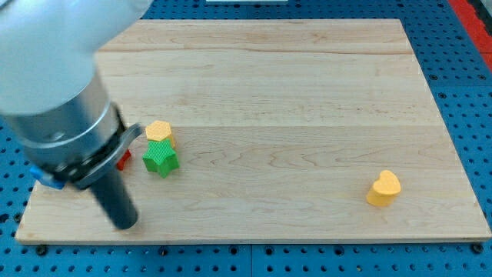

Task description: Drag the blue triangle to the bottom left of green star

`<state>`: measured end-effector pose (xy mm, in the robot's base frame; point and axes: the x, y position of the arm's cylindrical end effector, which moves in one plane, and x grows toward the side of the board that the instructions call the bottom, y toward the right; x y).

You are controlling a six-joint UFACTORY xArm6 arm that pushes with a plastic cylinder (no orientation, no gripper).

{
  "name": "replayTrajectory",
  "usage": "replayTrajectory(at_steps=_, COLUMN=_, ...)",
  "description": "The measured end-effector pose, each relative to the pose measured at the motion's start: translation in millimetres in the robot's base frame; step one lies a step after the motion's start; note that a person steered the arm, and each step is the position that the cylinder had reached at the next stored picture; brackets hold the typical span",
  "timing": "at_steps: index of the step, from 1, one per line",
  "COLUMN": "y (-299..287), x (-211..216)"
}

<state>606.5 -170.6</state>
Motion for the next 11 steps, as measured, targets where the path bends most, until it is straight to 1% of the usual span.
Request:
replayTrajectory(at_steps=1, y=-110, x=-4)
replayTrajectory(at_steps=2, y=-134, x=-15)
replayTrajectory(at_steps=3, y=-127, x=-46)
replayTrajectory(at_steps=4, y=-134, x=-57)
replayTrajectory(at_steps=5, y=-108, x=-70)
replayTrajectory(at_steps=6, y=-59, x=-81)
replayTrajectory(at_steps=7, y=-51, x=-78)
replayTrajectory(at_steps=8, y=-92, x=-73)
replayTrajectory(at_steps=9, y=-66, x=-60)
replayTrajectory(at_steps=10, y=-17, x=-42)
replayTrajectory(at_steps=11, y=33, x=-46)
